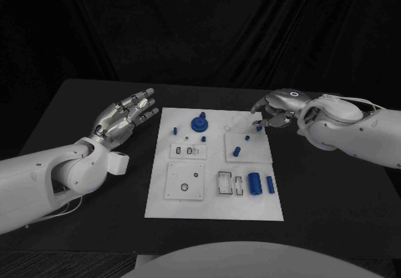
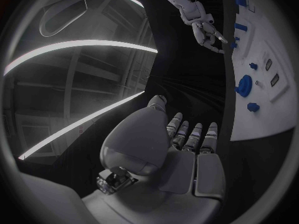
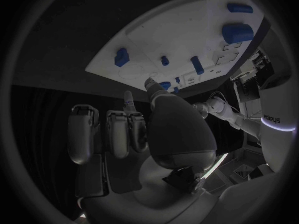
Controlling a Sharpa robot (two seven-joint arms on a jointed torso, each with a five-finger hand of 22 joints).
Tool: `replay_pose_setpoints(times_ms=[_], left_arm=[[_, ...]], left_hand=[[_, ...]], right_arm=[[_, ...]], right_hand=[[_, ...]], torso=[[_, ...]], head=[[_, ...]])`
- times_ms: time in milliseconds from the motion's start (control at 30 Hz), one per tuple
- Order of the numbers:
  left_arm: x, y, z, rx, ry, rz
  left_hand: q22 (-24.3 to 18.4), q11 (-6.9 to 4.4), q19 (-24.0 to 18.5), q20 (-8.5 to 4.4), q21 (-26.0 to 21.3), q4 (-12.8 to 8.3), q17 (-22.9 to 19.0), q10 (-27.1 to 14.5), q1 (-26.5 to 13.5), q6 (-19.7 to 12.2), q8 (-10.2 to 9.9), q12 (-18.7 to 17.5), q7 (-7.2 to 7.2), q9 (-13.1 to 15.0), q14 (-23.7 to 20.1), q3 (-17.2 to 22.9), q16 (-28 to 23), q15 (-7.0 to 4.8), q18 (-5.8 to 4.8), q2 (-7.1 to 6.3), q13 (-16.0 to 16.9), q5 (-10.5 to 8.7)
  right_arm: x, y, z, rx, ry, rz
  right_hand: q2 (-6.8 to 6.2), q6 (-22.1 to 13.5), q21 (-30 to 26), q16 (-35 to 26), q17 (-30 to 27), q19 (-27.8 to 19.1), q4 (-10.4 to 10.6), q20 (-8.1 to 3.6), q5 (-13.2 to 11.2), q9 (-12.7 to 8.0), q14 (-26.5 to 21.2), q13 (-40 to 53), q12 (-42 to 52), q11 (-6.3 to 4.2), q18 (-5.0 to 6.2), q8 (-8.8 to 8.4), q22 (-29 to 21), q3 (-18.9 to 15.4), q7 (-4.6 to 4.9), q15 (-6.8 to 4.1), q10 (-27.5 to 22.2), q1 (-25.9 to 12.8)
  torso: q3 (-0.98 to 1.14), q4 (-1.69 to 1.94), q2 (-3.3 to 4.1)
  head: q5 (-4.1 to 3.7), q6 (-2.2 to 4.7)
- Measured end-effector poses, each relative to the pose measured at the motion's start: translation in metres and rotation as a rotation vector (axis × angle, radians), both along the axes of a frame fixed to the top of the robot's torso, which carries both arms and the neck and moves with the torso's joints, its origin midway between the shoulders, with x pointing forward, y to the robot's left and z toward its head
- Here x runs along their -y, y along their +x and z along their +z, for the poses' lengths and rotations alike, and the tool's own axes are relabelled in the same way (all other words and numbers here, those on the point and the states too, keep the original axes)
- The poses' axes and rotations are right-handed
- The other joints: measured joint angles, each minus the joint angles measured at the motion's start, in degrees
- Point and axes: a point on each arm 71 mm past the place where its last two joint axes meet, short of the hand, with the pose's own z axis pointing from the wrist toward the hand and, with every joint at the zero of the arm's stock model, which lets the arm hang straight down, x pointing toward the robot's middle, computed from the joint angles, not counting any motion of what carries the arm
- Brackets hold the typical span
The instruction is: Assemble the parts on the task board
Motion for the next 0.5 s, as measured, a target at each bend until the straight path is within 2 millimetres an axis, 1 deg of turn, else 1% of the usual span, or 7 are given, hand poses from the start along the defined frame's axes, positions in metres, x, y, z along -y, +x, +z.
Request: replay_pose_setpoints(times_ms=[100,233,333,400,500], left_arm=[[0.0,0.0,-0.001,-0.003,-0.001,-0.001],[-0.001,-0.001,-0.002,-0.005,-0.001,-0.002],[-0.001,-0.001,-0.003,-0.006,-0.001,-0.002],[-0.001,-0.001,-0.003,-0.007,-0.001,-0.002],[-0.001,-0.001,-0.003,-0.008,-0.002,-0.003]], left_hand=[[0.0,0.0,0.0,0.0,0.0,0.0,0.0,0.0,0.0,0.0,0.0,0.02,0.0,0.0,0.0,0.0,0.25,0.0,0.0,0.0,0.0,0.0],[0.0,0.0,0.0,0.0,0.0,0.0,0.0,0.0,0.0,0.0,0.0,0.02,0.0,0.0,0.0,0.0,0.25,0.0,0.0,0.0,-0.01,0.0],[0.0,0.0,0.0,0.0,0.0,0.0,0.0,0.0,0.0,0.0,0.0,0.02,0.0,0.0,0.0,0.0,0.24,0.0,0.0,0.0,0.0,0.0],[0.0,0.0,0.0,0.0,0.0,0.0,0.0,0.0,0.0,0.0,0.0,0.02,0.0,0.0,0.0,0.0,0.24,0.0,0.01,0.0,-0.01,0.0],[0.0,0.0,0.0,0.0,0.0,0.0,0.0,0.0,0.0,0.0,0.0,0.02,0.0,0.0,0.0,0.0,0.24,0.0,0.0,0.0,-0.01,0.0]], right_arm=[[0.005,-0.001,-0.004,-0.001,0.0,-0.01],[0.008,-0.002,-0.007,-0.002,-0.001,-0.019],[0.01,-0.002,-0.01,-0.004,-0.001,-0.022],[0.01,-0.002,-0.011,-0.005,-0.002,-0.024],[0.012,-0.002,-0.012,-0.006,-0.004,-0.029]], right_hand=[[-0.23,0.0,0.0,0.0,0.0,0.0,0.4,0.0,1.24,0.05,0.0,0.0,0.0,0.0,0.0,0.0,0.0,-0.08,0.0,0.0,0.0,0.23],[-0.37,0.0,0.0,0.0,0.0,0.0,0.58,0.0,1.25,0.05,0.0,0.0,0.0,0.0,0.0,0.0,-0.01,-0.26,0.0,0.0,0.0,0.37],[-0.38,0.0,0.0,0.0,0.0,0.0,0.66,0.0,1.25,0.05,0.0,0.0,0.0,0.0,0.0,0.0,-0.01,-0.32,0.0,0.0,0.0,0.38],[-0.62,-0.22,0.0,0.0,-0.01,0.0,0.96,0.0,1.24,0.05,0.0,0.0,0.0,0.0,0.0,-0.25,-0.01,-0.32,-0.22,0.0,0.0,0.63],[-0.62,-0.43,0.0,0.0,-0.01,0.0,0.96,0.0,1.24,-0.01,0.0,0.0,0.0,0.0,0.0,-0.26,-0.01,-0.32,0.0,0.0,0.0,0.63]], torso=[[0.0,-0.04,-0.03],[-0.03,-0.03,-0.04],[-0.03,0.07,-0.01],[-0.03,0.11,0.01],[-0.03,0.16,0.03]], head=[[0.01,0.03],[-0.25,0.08],[-0.42,0.19],[-0.47,0.2],[-0.48,0.21]])
